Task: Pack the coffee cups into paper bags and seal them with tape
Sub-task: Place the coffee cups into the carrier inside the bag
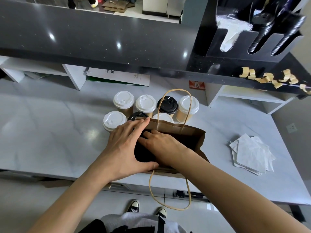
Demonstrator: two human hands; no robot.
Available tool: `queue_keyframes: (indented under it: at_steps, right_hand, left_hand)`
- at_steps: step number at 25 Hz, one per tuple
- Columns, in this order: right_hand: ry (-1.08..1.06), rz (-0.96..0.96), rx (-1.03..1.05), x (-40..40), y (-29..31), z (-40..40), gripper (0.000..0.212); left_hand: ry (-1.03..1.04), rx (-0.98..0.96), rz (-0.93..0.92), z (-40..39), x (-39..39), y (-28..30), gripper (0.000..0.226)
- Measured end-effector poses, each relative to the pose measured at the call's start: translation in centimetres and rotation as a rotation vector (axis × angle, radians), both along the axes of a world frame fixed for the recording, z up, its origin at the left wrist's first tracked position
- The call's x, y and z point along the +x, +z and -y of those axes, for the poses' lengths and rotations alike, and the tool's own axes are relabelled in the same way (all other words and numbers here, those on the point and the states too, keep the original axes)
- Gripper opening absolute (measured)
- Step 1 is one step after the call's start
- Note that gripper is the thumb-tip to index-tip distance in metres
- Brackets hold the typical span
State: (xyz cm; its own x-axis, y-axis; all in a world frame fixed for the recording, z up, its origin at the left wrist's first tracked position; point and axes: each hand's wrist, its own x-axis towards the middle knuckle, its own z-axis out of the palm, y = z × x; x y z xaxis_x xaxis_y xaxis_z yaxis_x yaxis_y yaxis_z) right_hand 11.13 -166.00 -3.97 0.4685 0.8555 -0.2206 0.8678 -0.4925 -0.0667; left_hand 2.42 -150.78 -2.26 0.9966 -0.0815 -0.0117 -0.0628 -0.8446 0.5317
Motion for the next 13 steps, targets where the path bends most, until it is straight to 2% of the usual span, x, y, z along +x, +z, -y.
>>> queue_keyframes:
  at_steps: [5,8,13]
  right_hand:
    - [-0.055,-0.110,0.032,0.3,-0.2,1.2,0.083]
    - [-0.125,-0.204,0.138,0.0,0.3,2.4,0.091]
    - [-0.262,-0.292,0.342,-0.1,2.4,5.4,0.069]
  left_hand:
    - [-0.001,0.000,0.004,0.0,0.0,-0.1,0.125]
    - [0.009,-0.004,0.013,-0.1,0.1,-0.1,0.124]
    - [0.003,-0.020,0.002,0.0,0.1,0.1,0.121]
